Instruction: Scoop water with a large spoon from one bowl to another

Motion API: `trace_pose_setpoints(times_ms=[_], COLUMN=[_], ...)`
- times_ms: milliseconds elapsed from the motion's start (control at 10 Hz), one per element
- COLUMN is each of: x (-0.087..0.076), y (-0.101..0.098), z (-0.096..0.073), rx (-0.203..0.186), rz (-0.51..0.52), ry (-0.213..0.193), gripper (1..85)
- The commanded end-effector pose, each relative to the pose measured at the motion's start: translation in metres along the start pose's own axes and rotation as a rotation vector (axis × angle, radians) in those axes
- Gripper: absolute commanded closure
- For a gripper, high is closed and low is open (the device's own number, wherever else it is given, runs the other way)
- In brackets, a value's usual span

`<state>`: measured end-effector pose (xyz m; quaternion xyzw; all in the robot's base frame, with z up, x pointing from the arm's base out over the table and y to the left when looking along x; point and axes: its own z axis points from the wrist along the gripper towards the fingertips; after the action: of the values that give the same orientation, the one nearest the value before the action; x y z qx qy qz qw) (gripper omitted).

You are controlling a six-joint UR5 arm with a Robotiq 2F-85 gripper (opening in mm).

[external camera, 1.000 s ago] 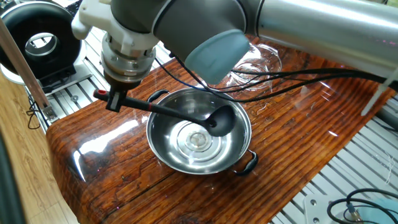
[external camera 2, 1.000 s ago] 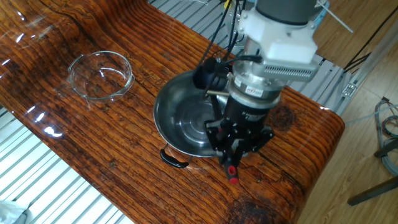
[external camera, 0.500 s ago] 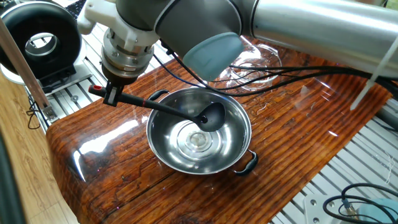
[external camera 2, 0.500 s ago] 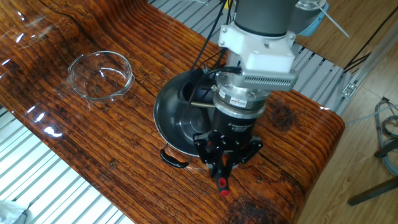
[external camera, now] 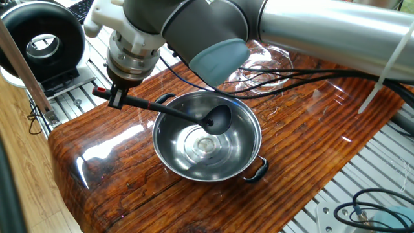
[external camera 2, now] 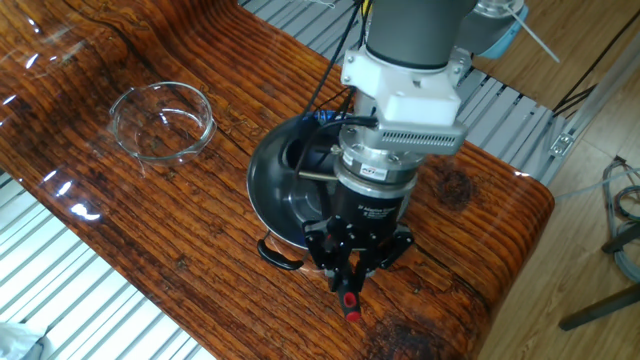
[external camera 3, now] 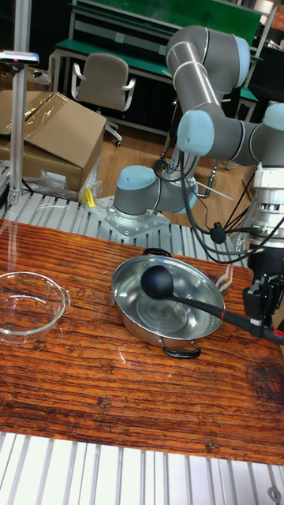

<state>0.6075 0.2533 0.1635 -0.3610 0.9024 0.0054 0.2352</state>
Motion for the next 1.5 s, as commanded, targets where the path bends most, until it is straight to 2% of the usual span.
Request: trace_pose_setpoints(times_ms=[0,600,1200,1400], x=[-0.003,-0.009,-0.015,-0.011], y=[0.0,0.003,-0.005,-0.007], z=[0.008,0.013,0.014,0.015], rx=[-0.016,-0.031,-0.007,0.0], rz=[0.018,0.067,0.09,0.09], ry=[-0.022,-0.057,-0.095,-0.082], gripper=[84.7,84.7,84.7,84.7])
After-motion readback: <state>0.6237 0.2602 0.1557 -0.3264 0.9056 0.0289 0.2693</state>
